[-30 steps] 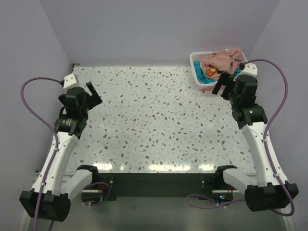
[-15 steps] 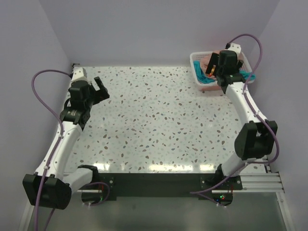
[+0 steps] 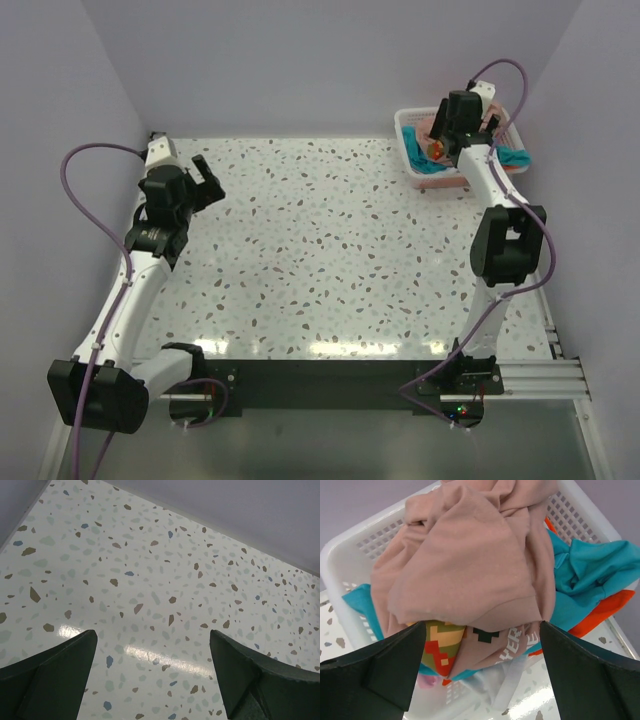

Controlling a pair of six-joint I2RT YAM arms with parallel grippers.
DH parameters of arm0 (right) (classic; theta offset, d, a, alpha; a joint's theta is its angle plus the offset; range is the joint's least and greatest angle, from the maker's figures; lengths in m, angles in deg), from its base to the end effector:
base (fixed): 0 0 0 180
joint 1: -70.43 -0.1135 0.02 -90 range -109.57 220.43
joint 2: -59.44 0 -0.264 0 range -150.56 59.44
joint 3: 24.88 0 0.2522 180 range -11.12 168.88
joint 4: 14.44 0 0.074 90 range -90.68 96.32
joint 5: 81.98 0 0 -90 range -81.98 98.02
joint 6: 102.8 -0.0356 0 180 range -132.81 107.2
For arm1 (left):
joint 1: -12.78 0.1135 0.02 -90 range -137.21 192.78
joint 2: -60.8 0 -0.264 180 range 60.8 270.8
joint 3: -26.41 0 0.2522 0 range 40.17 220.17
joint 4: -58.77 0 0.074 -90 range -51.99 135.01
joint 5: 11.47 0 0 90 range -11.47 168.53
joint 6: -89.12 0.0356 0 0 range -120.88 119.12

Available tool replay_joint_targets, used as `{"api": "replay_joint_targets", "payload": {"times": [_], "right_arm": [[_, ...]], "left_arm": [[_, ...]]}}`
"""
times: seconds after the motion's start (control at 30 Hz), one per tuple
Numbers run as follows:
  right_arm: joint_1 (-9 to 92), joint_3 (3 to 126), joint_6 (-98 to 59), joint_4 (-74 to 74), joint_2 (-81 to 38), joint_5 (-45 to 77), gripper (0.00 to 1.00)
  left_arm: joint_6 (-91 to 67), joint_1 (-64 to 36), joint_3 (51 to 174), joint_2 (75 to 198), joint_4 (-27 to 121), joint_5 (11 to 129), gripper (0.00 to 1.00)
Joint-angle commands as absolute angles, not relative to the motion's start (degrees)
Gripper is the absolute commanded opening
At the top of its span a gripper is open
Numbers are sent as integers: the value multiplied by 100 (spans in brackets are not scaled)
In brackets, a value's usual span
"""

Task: Fold and stack the t-shirts
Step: Grab the tshirt from the pile, then move the tshirt to the center of the board

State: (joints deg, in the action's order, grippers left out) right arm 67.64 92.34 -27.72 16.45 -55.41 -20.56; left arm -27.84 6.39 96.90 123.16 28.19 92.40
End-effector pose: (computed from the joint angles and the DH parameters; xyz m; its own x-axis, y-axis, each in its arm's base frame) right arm 0.4757 0.0061 0.3132 -0.3637 0.2086 -0.9078 0.4872 0.8733 0.0055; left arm 0.2469 -0.0191 0.3416 -0.2874 -0.4107 -0.8653 -0.2720 0.9012 -0.3374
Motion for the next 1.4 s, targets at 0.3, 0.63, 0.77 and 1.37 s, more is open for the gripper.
{"api": "replay_joint_targets", "payload": {"times": [0.3, 0.63, 0.77, 1.37], "right_arm": [[7034, 9769, -2493, 1242, -6325, -1862, 99], [7210, 9883, -2642, 1163, -5896, -965, 28], [7210, 9822, -2879, 1023, -5448, -421, 3], [5480, 9953, -3107, 1242, -3241, 643, 0]], "left_arm": [[-3173, 672, 9897, 12232, 2823, 9470, 98], [-3199, 672, 9774, 11995, 2357, 9488, 89], [-3173, 672, 9783, 12038, 2400, 9505, 89], [-2681, 672, 9449, 11924, 3095, 9945, 96]]}}
